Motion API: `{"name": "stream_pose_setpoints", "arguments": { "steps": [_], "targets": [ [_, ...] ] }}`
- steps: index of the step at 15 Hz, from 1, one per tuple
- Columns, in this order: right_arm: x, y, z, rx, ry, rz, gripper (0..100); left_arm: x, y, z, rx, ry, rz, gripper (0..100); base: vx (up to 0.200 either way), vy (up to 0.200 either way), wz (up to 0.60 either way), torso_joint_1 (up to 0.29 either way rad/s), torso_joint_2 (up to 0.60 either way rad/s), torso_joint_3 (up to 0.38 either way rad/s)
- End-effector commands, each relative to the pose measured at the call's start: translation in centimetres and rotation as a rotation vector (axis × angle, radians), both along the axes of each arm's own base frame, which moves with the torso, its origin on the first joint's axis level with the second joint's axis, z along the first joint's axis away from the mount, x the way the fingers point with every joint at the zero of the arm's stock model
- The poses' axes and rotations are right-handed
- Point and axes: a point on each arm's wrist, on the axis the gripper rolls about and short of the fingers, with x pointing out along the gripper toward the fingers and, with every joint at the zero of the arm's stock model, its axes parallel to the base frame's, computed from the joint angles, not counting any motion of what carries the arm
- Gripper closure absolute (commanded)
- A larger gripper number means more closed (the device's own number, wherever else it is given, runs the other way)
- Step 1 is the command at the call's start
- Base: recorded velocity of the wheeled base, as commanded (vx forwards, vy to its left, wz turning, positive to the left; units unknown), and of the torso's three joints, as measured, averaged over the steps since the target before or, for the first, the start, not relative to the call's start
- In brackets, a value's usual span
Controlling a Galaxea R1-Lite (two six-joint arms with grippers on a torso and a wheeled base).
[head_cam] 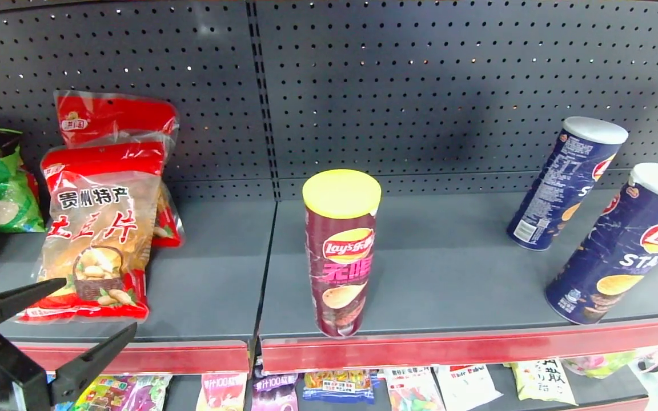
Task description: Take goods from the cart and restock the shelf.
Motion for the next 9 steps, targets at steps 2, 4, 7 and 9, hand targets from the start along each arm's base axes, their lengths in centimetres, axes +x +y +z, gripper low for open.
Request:
{"name": "stream_pose_setpoints", "arguments": {
  "steps": [2,4,7,9],
  "targets": [
    [2.5,0.7,4.0,-0.014,0.029,0.26,100,-2.2,0.3,-2.2,0.025,-0.001,-0.055,0,0.0,0.0,0.0,0.0,0.0,0.0],
    [4.9,1.9,7.0,-0.004,0.052,0.425,100,-3.1,0.4,-2.8,0.019,-0.009,-0.123,0,0.0,0.0,0.0,0.0,0.0,0.0],
    [9.3,4.6,10.8,0.015,0.02,0.55,100,-3.1,0.5,-2.5,0.027,-0.028,-0.088,0,0.0,0.0,0.0,0.0,0.0,0.0],
    [11.9,6.3,11.5,0.038,0.028,0.577,100,-3.0,0.5,-2.7,0.016,-0.003,-0.064,0,0.0,0.0,0.0,0.0,0.0,0.0]
  ]
}}
